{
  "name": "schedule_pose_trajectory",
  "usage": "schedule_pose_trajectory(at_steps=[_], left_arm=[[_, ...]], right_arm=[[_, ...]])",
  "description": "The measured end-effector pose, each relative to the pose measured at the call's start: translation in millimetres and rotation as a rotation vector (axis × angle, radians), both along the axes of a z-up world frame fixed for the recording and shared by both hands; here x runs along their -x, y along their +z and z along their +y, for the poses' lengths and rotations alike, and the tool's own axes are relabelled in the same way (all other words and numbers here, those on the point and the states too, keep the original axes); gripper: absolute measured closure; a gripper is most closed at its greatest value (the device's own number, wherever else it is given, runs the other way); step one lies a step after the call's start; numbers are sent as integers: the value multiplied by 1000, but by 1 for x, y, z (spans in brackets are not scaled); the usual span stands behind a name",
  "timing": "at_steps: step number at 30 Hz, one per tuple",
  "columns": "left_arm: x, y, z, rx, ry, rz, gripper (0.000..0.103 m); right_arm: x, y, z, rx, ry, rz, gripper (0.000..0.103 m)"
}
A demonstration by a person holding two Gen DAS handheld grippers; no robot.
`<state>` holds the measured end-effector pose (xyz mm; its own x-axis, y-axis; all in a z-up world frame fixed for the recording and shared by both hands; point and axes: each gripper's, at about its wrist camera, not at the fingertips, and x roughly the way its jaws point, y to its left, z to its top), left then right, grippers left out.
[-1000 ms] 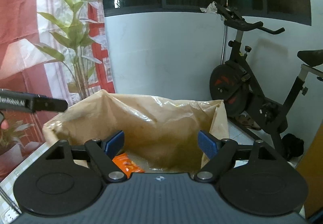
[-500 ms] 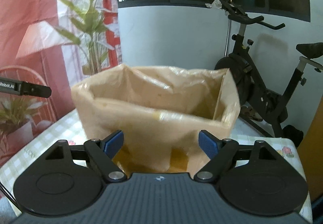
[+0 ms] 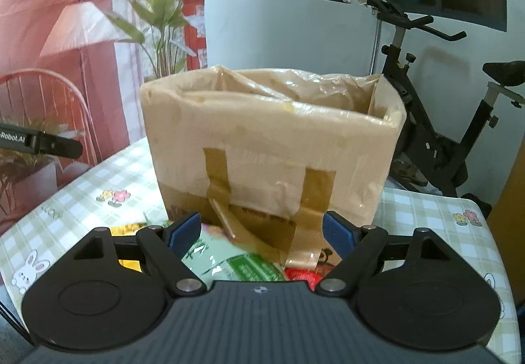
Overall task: Organize snacks
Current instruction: 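Move both tools back down to the snacks in front of the box, then grasp the yellow snack bag with the left tool while the right tool grasps the pale green bag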
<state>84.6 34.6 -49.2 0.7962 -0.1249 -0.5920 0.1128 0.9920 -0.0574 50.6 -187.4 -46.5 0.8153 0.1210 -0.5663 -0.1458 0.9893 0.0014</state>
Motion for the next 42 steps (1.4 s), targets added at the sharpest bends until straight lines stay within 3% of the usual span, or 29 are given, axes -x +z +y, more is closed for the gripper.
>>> schedule_pose_trajectory(at_steps=[11,21,25,31,42], left_arm=[[18,-29,0,-32,31,37,16],[15,-45,6,-15,34,85,16],[16,-48,5,-12,28,91,16],[14,-53,0,-9,13,106,16],[16,-61,-11,-10,-26,126,16]], right_arm=[[16,-22,24,63,42,1,19],[15,-40,22,57,34,55,19],[12,-43,29,80,70,61,15],[8,-53,48,185,149,79,9],[-20,-77,62,352,66,59,3]])
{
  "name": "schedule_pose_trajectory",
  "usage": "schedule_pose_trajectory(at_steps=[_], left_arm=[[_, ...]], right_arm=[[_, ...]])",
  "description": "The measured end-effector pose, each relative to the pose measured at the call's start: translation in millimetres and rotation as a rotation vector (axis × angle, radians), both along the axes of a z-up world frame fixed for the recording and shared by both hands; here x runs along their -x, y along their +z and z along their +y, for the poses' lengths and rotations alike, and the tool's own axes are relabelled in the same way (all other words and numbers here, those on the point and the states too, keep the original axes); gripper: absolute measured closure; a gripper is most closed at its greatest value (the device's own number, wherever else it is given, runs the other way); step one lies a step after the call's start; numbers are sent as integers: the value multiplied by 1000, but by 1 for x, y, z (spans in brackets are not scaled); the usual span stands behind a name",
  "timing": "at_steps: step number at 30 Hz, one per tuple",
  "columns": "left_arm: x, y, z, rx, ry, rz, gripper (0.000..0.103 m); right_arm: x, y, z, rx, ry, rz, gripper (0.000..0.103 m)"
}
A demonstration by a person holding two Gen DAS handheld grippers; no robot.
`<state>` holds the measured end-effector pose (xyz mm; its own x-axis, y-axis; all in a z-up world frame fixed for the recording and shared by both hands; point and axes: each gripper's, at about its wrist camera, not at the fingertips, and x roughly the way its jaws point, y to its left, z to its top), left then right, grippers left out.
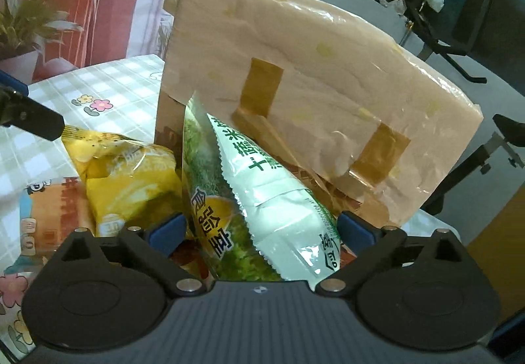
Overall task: Organize snacks
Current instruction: 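Grasp the yellow snack bag with the left tool while the right tool grasps the pale green bag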
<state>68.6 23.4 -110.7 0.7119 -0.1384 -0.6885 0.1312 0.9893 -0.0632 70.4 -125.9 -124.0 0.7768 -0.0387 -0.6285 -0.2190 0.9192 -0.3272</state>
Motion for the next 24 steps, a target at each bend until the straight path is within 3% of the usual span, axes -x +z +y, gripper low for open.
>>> schedule_pose_trajectory(at_steps=[4,14,16,19,24], left_arm=[[-1,0,1,7,6,1,16],[-3,-3,5,49,8,21,16],[-4,-5,5,50,7,28,16],[-3,-6,1,33,-17,19,16],[-12,-12,-12,40,-59,42,16]], right_arm=[[0,2,-3,-4,-6,6,3],[-6,-3,-20,-178,-40,84,4],[-3,0,-21,-207,-47,70,14],[6,8,-27,-255,-48,50,21],[30,25,-48,-313,-105,-35,24]])
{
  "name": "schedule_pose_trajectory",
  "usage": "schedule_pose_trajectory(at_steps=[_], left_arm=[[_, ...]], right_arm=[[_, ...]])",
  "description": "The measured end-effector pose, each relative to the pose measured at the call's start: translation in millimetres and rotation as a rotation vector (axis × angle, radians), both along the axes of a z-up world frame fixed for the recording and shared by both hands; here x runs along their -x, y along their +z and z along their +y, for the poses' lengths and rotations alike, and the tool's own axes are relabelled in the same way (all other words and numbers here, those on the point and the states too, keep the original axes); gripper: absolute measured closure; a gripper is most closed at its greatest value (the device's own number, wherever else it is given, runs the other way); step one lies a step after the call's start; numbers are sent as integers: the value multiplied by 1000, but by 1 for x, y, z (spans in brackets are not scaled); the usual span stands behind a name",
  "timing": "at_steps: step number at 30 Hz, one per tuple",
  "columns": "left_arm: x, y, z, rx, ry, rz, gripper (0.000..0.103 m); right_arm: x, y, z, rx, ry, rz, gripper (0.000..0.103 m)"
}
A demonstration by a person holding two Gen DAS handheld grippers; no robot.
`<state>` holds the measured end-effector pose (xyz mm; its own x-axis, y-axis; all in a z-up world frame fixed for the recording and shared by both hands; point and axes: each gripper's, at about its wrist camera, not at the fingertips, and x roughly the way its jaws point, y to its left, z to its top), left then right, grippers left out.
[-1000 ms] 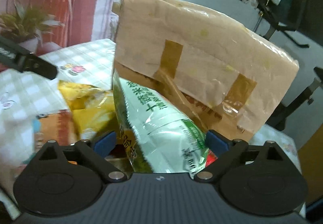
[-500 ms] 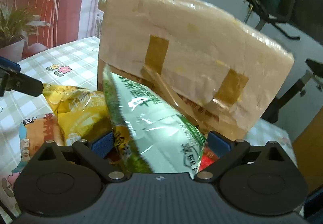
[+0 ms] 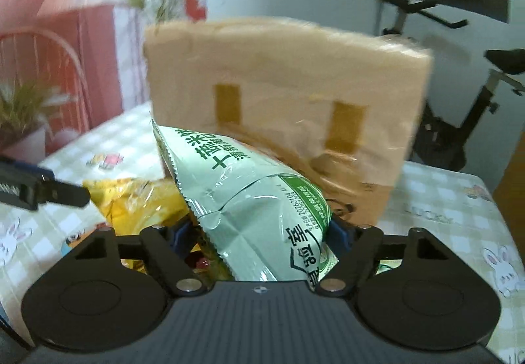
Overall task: Organize snacks
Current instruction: 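Grasp the yellow snack bag with the left tool while the right tool grasps the pale green bag, then carry both bags over the box and open both tools to drop them in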
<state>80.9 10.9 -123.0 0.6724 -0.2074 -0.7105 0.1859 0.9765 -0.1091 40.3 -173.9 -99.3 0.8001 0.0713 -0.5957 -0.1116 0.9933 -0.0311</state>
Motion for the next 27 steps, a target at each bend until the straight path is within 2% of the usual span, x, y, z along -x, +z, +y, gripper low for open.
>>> schedule_pose_trajectory(at_steps=[5,10,17,19,21,24,27], left_arm=[[-22,-18,-9,106,59,80,16],[-44,-28,-19,159,100,127,16],[-62,-41,-39,149,117,142,11],[-63,-42,-44,126,104,151,17],[-60,-40,-45,126,98,131,30],[-55,-34,-44,94,83,108,33],[-42,-18,-36,93,76,64,34]], right_arm=[[9,4,-14,-21,-42,-10,24],[13,0,-19,-42,-54,0,24],[14,0,-26,-75,-71,-12,24],[15,-1,-28,-81,-76,-8,24],[15,-2,-29,-87,-79,-6,24],[18,-1,-29,-91,-85,-8,24],[21,2,-31,-94,-90,-15,24]])
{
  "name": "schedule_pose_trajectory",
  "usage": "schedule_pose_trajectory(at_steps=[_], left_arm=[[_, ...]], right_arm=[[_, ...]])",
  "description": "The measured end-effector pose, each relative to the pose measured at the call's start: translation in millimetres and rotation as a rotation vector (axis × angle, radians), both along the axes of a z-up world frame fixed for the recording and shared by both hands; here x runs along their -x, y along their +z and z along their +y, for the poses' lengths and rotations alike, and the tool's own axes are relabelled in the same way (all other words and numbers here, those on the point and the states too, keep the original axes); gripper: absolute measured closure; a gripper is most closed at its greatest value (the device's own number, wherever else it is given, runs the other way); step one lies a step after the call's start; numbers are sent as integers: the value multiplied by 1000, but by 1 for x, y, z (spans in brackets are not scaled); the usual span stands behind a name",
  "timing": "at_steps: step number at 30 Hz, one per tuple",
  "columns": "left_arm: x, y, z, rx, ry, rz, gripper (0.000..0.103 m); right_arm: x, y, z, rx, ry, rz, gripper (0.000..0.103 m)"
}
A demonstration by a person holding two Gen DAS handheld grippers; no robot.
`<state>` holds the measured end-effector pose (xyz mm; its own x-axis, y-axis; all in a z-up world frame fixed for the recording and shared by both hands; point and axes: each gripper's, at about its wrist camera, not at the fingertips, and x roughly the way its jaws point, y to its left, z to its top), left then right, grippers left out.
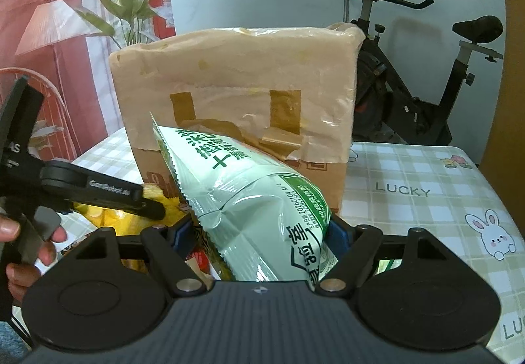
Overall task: Organize snacks
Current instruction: 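Carry both bags over the box and open both tools to drop them in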
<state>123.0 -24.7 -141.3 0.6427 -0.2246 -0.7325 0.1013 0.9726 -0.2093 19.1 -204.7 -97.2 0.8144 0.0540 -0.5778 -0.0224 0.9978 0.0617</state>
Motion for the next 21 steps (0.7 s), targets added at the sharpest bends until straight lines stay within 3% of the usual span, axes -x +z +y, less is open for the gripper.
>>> schedule_pose_trajectory(at_steps=[4,13,21], left_arm=[[18,23,13,-6,0,-36,33],[49,69,30,-109,6,-145,33],[54,115,34,-94,-7,-223,32]], right_arm=[[5,4,-1,4,-2,-9,24],[28,24,-3,-19,15,-36,24],[42,63,-18,-112,-17,-62,24]])
